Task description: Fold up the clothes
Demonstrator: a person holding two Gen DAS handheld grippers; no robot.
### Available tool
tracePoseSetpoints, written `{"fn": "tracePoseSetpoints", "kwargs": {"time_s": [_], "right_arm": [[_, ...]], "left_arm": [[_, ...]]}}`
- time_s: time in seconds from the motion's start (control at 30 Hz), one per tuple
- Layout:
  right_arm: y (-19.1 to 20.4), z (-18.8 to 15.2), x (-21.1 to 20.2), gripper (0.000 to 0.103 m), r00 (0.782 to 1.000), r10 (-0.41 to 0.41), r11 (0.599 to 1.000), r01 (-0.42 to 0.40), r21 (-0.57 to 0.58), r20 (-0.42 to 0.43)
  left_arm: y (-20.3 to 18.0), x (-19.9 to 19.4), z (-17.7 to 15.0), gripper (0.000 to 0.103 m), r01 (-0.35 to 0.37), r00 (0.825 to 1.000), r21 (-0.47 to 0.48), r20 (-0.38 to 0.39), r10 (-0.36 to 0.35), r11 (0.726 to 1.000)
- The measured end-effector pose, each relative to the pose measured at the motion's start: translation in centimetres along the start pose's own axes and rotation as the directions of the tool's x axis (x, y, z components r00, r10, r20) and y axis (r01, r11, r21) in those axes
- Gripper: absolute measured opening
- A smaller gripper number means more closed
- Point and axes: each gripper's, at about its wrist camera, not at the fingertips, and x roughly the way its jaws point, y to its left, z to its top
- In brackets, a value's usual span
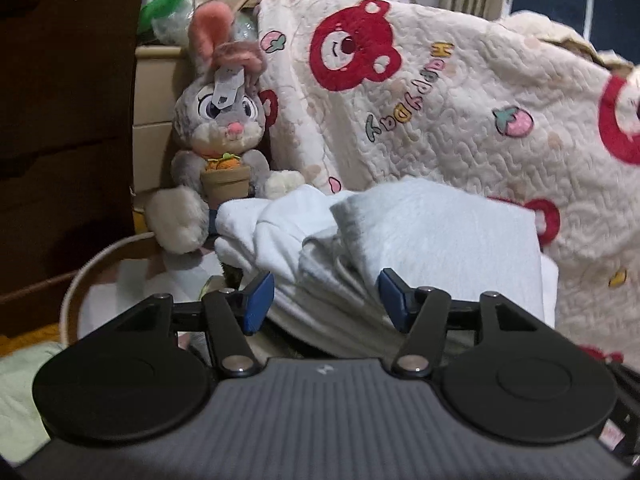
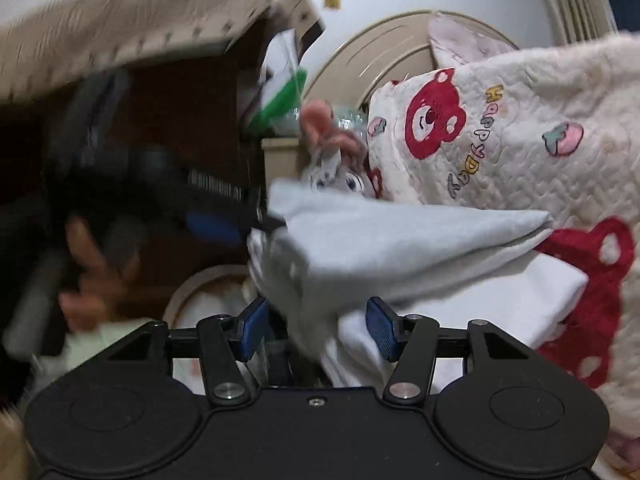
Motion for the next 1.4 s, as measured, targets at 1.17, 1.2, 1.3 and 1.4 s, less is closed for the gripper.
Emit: {"fn": "tracePoseSetpoints", "kwargs": {"time_s": [1.17, 1.2, 1.3, 1.4], "right_arm": [[1.5, -6.8, -26.5, 0.091, 0.964, -0.244, 0.909, 0.265, 0.320, -0.106], [1.5, -7.0, -26.6, 0.091, 0.962, -0.248, 0.908, 0.271, 0.320, -0.112], [1.7, -7.3, -26.7, 0.091, 0.955, -0.260, 0.904, 0.292, 0.314, -0.141], [2.0, -7.5, -26.5, 0.091, 0.948, -0.269, 0.903, 0.310, 0.297, -0.171]], "left_arm": [[-18.1, -19.8, -14.7, 0.102, 0.051, 0.994, 0.278, -0.103, -0.023, 0.959], [-18.2, -19.9, -15.0, 0.102, 0.054, 0.993, 0.283, -0.113, -0.023, 0.958], [-18.4, -19.9, -15.4, 0.102, 0.055, 0.990, 0.298, -0.143, -0.012, 0.953], [-18.5, -19.7, -15.6, 0.103, 0.035, 0.987, 0.313, -0.161, 0.017, 0.949]]}}
